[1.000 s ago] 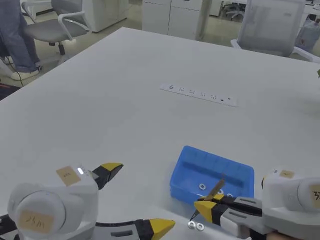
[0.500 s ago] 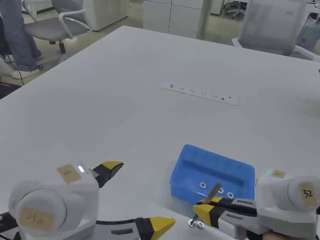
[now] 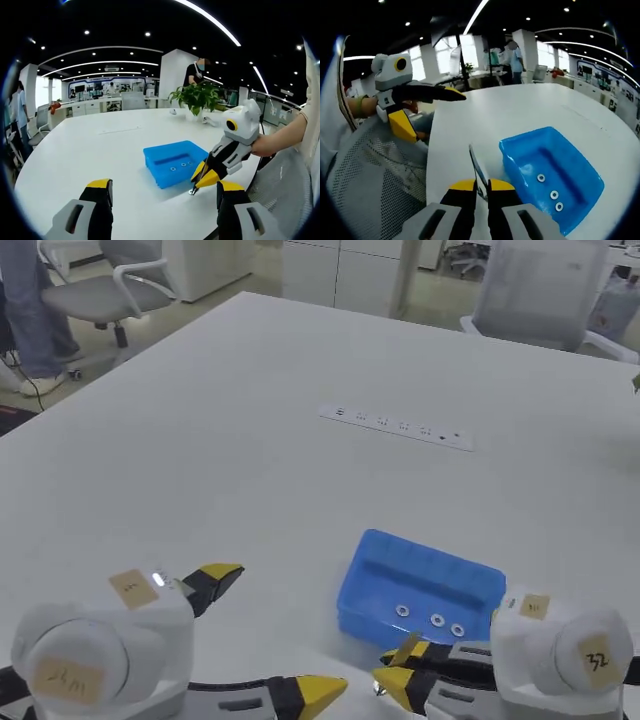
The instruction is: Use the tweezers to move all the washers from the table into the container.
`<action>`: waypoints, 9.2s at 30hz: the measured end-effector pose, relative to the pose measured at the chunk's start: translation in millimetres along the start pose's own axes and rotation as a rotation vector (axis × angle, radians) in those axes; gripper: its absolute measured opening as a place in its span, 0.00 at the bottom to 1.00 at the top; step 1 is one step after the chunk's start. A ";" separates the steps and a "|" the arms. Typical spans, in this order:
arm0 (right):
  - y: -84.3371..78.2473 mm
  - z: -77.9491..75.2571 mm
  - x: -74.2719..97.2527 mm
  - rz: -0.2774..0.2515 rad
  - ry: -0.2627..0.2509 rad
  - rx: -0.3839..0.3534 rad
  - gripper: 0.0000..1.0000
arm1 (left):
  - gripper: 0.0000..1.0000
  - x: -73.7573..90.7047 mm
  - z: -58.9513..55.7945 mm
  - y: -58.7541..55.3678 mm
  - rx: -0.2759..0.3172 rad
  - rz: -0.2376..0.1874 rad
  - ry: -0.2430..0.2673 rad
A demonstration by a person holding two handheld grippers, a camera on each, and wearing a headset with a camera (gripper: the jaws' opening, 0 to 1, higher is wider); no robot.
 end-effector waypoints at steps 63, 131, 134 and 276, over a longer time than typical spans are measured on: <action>37.5 -82.9 21.4 -0.217 -0.119 -0.330 0.02 | 0.88 1.4 -1.5 2.5 0.005 -0.011 0.000; 29.7 -39.1 34.5 -0.181 -0.089 -0.177 0.03 | 0.87 0.9 -1.6 1.5 0.001 -0.003 -0.006; 23.7 -34.3 33.1 -0.167 -0.083 -0.188 0.03 | 0.87 0.9 -1.8 1.5 0.000 -0.003 -0.006; 24.8 -70.1 54.5 -0.090 -0.086 0.014 0.04 | 0.47 3.2 -2.2 84.4 0.044 0.157 -0.390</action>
Point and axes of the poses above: the centre of the closed fingertips' face, and the gripper's own axes: x roughly backward along the fingers, z roughly to its left, y roughly out of its top, the point moved 8 cm from there along x, roughly backward along the fingers, and after that the axes turned 14 degrees about x, right-handed, at the moved point
